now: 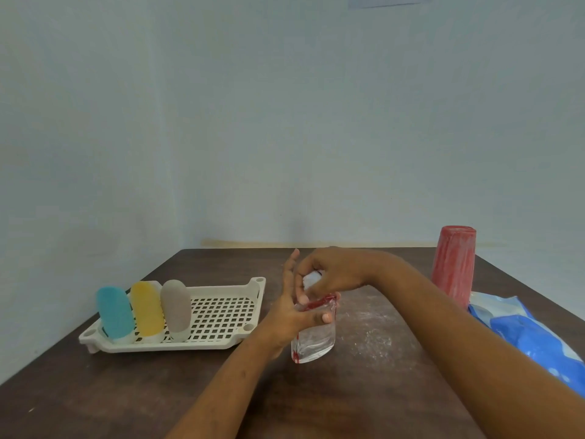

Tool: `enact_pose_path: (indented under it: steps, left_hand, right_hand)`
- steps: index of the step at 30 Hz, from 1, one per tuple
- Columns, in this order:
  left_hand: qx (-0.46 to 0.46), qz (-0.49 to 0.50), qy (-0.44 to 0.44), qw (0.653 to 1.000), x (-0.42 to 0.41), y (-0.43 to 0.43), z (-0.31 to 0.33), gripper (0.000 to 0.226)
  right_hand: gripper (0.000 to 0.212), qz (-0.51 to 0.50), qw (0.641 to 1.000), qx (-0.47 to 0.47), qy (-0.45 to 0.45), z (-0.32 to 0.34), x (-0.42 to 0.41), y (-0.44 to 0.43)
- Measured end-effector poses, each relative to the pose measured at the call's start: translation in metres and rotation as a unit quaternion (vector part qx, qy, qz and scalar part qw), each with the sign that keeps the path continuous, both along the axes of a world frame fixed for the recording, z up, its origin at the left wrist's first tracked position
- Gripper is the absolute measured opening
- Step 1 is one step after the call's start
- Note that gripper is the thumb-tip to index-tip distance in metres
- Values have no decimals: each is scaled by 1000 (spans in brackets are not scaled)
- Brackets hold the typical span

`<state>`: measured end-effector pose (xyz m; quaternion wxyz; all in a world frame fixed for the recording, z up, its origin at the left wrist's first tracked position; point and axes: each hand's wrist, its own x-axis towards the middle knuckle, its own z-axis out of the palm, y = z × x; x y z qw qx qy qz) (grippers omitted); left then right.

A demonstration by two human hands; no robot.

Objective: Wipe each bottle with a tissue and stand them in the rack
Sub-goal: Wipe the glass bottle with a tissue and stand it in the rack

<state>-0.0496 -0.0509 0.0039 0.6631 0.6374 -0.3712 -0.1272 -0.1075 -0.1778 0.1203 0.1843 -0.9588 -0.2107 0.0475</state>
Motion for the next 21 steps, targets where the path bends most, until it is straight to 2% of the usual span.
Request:
enact_pose_path:
  steps: [3,6,8,13,15,18,21]
  left_hand:
    - [1,-5,5,1000,2,0,-2,130]
    - [-2,-4,2,1000,3,0,-2,115]
    - [-4,0,8,1000,4,0,-1,109]
    - [-3,21,13,1000,8,3,-2,120]
    - [-3,13,18,1000,10,4,-3,120]
    - [4,-1,26,1000,10,5,-4,118]
    - [-14,5,32,999,11,5,-4,125]
  right_hand:
    - [17,-10,997,-57,-50,6,-4,1]
    - [21,-13,994,-31,-108,-2,-4,-2]
    - [19,-20,991,9,-130,-9,-4,-6]
    - [16,-50,974,113,-190,-25,-1,-6]
    - [16,-85,949,193,-234,-31,2,-5]
    - [13,-137,888,353,-261,-34,4,-14]
    - [12,-139,875,382,-262,-46,-2,-16]
